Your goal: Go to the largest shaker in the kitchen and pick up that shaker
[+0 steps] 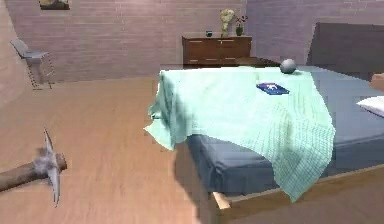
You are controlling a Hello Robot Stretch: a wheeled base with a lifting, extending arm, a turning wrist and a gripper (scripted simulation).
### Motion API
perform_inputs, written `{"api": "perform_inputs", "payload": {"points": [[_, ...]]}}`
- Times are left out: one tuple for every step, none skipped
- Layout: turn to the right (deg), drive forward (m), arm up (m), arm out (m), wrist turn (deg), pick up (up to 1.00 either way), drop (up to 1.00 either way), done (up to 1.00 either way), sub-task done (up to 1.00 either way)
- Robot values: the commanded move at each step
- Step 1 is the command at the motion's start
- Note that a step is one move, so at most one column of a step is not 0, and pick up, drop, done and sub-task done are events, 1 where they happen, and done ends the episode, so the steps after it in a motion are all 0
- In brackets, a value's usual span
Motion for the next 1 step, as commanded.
{"api": "perform_inputs", "payload": {"points": [[45.0,0.00,0.00,0.00,0.0,0.00,0.00,0.00,0.00]]}}
